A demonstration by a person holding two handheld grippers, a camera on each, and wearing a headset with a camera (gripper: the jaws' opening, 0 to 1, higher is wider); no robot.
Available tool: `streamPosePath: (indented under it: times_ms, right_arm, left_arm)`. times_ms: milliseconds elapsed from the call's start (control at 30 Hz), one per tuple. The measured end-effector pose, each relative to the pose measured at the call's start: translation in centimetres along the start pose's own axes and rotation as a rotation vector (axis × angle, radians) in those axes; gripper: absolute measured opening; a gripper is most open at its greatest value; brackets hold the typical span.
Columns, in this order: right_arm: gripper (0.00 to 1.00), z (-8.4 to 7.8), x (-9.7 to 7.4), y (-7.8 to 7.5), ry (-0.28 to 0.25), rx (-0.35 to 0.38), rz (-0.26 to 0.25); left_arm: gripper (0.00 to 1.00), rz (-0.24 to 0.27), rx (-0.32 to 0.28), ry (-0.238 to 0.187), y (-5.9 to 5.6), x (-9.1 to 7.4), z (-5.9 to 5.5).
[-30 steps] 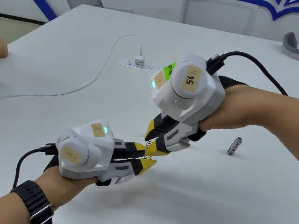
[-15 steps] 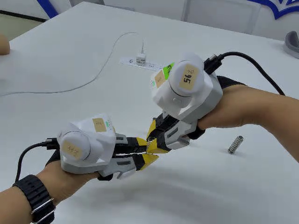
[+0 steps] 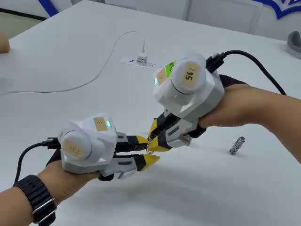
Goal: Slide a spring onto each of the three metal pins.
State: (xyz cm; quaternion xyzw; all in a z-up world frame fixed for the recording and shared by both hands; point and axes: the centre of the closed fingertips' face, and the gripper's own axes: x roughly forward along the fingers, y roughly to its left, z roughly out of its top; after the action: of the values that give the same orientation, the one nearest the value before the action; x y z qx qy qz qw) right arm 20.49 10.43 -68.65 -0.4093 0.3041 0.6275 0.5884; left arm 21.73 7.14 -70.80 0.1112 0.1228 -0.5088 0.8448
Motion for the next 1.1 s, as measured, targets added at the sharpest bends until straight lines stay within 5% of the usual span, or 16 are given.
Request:
streamPosePath:
  times_ms: [767,1100]
  right_arm:
    - [0.12,-1.6,-1.1,-1.5,0.025,0.054,-0.05]
    - [0.12,-2.2,-1.8,-3.8,0.032,0.078,-0.097]
  left_arm:
    - [0.47,0.073,-0.103,0.004,1.8,-0.9,-0.8]
    - [0.55,0.093,-0.121,0.008,2.3,-1.1,-1.2]
